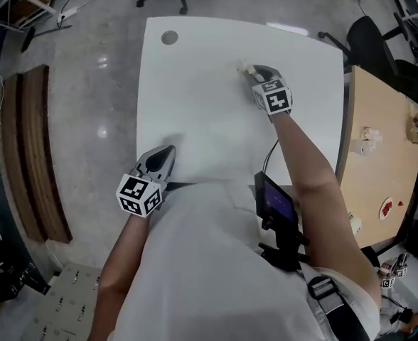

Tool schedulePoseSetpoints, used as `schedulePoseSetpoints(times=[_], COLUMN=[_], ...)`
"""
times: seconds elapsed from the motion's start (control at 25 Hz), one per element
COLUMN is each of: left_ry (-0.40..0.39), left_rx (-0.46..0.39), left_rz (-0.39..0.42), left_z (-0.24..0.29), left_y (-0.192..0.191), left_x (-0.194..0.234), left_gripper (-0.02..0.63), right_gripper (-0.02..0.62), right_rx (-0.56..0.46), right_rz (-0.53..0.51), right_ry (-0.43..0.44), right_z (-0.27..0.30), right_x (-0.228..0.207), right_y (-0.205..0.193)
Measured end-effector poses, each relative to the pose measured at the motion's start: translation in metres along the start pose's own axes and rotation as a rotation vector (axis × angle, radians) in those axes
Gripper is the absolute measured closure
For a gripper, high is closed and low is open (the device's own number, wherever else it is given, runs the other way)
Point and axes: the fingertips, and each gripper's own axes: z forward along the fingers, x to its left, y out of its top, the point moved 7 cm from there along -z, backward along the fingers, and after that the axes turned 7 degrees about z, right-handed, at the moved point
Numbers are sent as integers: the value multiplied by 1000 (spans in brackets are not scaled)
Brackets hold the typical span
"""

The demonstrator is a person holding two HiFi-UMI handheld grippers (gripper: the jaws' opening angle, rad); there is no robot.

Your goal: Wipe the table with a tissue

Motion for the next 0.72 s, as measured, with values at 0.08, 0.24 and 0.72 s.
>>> schedulePoseSetpoints(times=[0.08,0.24,0.72], left_ry=[31,78,136], left_rx=[7,26,38], left_rz=[-10,-36,-48], left_z=[-2,-3,-10], left_y=[-3,-10,-18], left_x=[-3,-10,-25], left_gripper=[601,601,601], right_gripper=[477,477,483], right_rx=[13,89,74], right_rz=[-86,-346,-640], right_ry=[13,23,12], right_z=[16,35,36], right_x=[-8,-12,27], right_y=[10,17,10])
